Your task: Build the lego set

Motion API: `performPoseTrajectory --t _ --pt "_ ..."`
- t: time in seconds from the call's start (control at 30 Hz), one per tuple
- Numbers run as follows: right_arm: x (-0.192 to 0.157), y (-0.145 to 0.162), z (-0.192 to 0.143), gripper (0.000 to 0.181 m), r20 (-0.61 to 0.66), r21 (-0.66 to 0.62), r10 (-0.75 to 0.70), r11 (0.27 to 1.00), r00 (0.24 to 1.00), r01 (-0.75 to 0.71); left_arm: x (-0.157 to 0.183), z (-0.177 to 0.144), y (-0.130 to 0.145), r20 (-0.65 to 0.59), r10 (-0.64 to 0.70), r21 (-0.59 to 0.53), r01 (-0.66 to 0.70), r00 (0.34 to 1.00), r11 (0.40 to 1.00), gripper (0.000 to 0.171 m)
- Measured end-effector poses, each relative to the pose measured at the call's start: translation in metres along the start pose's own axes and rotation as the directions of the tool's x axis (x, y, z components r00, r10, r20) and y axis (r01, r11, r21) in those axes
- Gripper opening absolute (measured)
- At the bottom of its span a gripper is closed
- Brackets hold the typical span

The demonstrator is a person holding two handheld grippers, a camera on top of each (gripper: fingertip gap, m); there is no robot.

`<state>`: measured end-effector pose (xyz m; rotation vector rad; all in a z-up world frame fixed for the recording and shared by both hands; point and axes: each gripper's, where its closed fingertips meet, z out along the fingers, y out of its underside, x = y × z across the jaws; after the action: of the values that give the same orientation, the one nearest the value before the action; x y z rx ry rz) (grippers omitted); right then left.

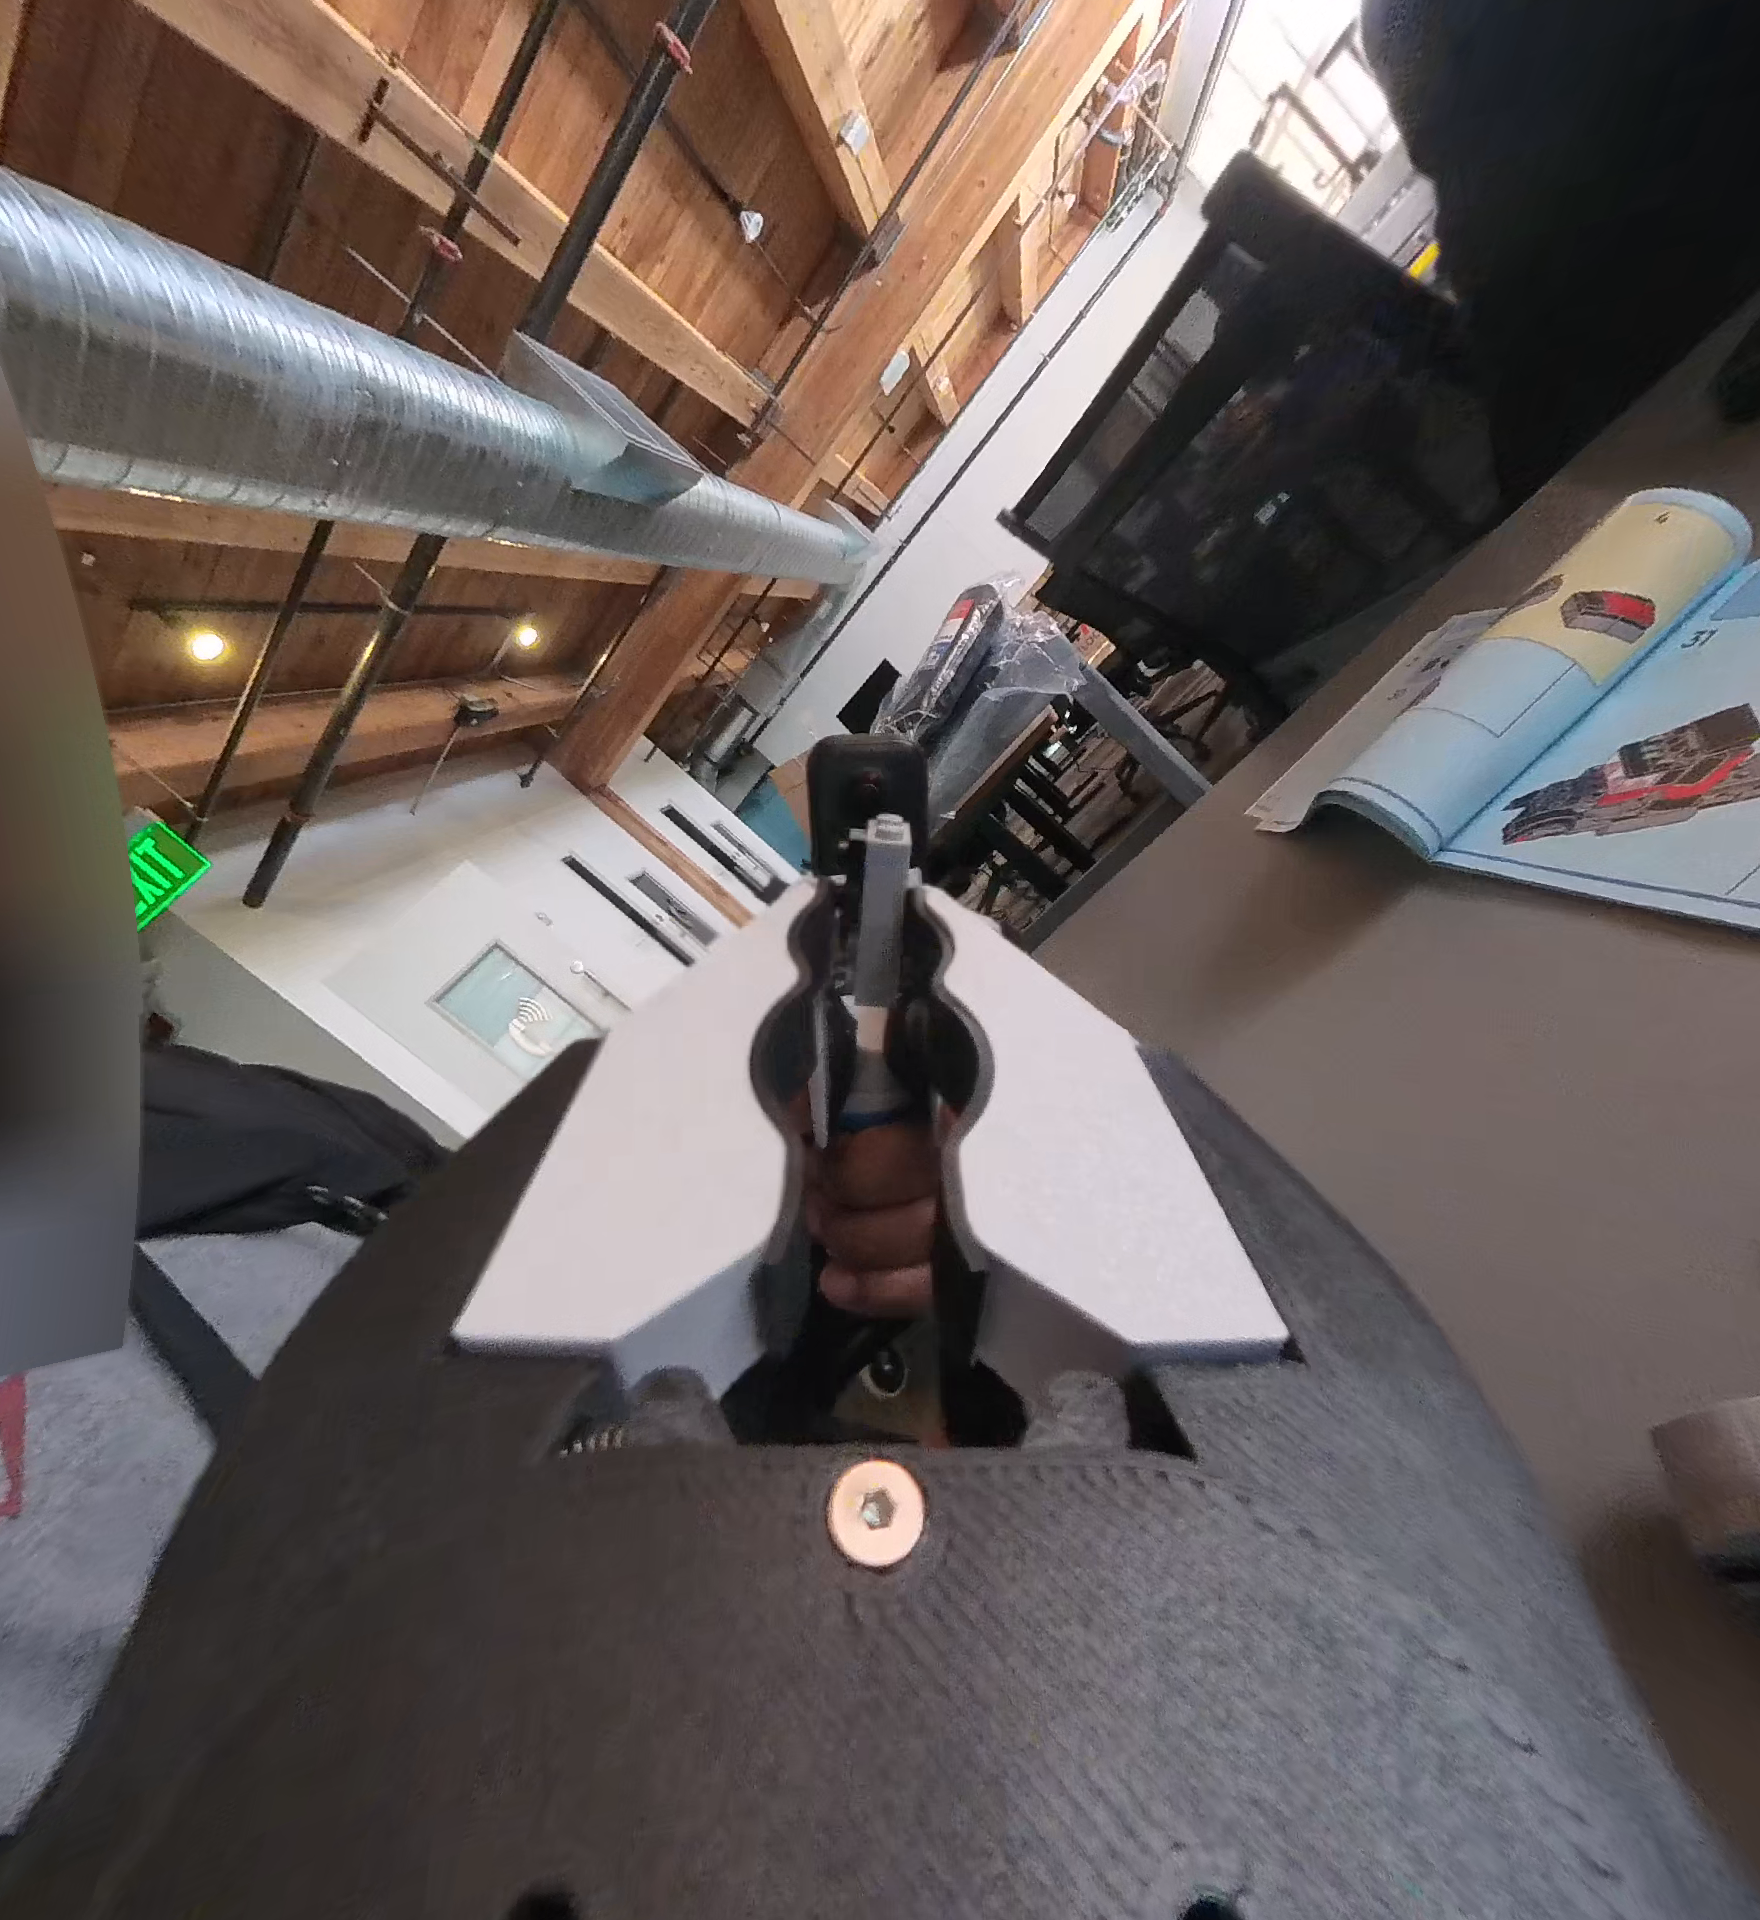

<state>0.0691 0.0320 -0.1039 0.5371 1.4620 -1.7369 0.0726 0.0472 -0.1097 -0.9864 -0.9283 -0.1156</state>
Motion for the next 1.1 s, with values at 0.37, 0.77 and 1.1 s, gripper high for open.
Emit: performPoseTrajectory --t 0.37,0.77,1.1 --pt "-0.006 -0.007 -0.013 0.012 -0.044 -0.080 -0.160 0.984 0.986 0.157 0.001 0.005 -0.004 -0.002 -0.018 -0.020 0.018 1.000 1.000 0.021" --pt "0.001 -0.011 -0.014 0.012 -0.037 -0.035 -0.097 0.995 0.995 0.096 0.000 0.019 0.000 -0.046 -0.063 -0.046 0.061 0.997 0.997 0.010" --pt "0.010 -0.013 -0.016 0.030 -0.050 -0.007 -0.037 0.999 0.998 0.036 -0.007 0.018 -0.001 -0.060 -0.159 0.003 0.160 0.985 0.987 0.010"
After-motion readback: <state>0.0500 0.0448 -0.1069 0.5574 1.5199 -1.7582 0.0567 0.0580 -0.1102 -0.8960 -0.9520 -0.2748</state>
